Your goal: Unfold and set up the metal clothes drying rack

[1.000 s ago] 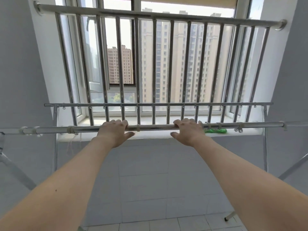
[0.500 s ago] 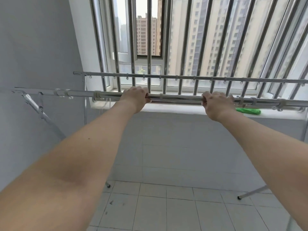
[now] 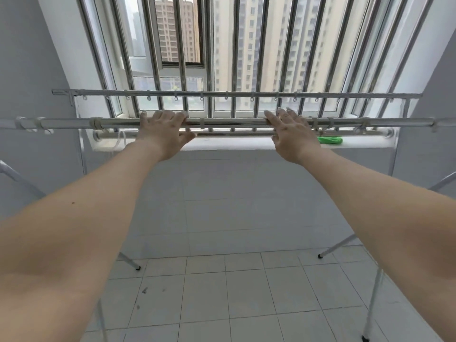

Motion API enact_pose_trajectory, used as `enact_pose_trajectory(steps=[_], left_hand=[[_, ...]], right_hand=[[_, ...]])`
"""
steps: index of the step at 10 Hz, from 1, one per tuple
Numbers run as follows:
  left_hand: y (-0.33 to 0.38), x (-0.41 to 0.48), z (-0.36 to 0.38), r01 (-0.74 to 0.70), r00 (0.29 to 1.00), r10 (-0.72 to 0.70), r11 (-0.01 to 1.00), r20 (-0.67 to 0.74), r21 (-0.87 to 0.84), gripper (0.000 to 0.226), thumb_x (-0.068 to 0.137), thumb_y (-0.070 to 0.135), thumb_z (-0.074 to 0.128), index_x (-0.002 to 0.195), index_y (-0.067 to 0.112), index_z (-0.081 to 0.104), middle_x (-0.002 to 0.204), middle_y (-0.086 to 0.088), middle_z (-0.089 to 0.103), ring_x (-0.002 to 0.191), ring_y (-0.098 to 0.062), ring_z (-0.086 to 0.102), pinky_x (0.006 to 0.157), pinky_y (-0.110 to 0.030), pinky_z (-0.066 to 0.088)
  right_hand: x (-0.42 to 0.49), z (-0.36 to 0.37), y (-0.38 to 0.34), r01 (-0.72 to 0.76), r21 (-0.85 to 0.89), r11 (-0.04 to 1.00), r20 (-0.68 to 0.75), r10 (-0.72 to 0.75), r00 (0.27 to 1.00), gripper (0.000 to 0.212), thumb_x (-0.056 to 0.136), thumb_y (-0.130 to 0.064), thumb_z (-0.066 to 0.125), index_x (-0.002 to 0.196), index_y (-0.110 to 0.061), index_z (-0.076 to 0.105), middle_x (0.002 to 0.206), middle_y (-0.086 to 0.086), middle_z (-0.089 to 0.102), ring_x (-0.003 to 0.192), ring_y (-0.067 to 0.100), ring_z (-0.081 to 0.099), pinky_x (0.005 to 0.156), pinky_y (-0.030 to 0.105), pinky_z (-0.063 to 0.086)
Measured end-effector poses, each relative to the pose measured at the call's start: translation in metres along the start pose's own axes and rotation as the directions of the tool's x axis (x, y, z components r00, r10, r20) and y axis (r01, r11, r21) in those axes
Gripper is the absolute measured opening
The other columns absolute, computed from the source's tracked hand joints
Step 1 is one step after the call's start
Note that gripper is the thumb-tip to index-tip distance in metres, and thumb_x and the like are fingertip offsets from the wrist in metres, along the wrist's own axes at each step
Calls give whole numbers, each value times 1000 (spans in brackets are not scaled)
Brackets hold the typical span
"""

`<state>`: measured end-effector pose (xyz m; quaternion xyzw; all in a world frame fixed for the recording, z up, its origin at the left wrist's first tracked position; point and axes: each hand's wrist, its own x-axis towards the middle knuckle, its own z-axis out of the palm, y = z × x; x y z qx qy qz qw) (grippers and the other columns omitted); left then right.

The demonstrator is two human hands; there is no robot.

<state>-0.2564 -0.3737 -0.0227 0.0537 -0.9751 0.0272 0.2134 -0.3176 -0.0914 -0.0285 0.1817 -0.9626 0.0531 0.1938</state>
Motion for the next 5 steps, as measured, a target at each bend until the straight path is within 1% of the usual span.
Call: enact_pose_trajectory(steps=[1,2,3,4,5], left_hand=[[5,-6,-1,-10,999,10,1000,35,5,63,93,58,34,146,27,22,152,-9,30,141,-29,23,115,-59,8],[8,-10,-9,3,998,-4,1000,58,24,66,93,59,32,149,27,17,156,-7,23,143,-29,18,115,-59,6],[17,-16,-19,9,997,-11,999,80,30,66,93,59,31,149,27,16,157,-7,20,144,-29,17,115,-58,9],[29,-18,-29,-9,994,9,1000,111,5,66,93,59,34,148,27,18,157,-6,18,144,-26,16,115,-55,11],[42,-17,-41,-30,991,37,998,131,-55,67,92,56,39,148,24,20,158,-5,17,144,-26,15,116,-54,12]], right_hand=[[-7,1,-1,-30,-5,1000,19,30,999,61,99,-22,34,154,-32,8,163,5,8,151,25,3,122,44,3],[-9,-6,-11,-63,3,998,36,63,997,61,100,-25,36,154,-30,9,163,6,9,151,26,4,122,44,3],[-13,-19,-31,-88,-13,996,81,88,993,60,99,-30,40,153,-28,15,162,9,13,150,29,7,121,48,6],[-13,-33,-52,-90,-9,996,142,90,986,58,99,-31,38,152,-28,18,162,9,15,150,28,8,120,51,8],[-12,-50,-77,-82,14,997,142,79,987,55,98,-26,37,151,-26,23,159,8,24,149,26,12,118,52,13]])
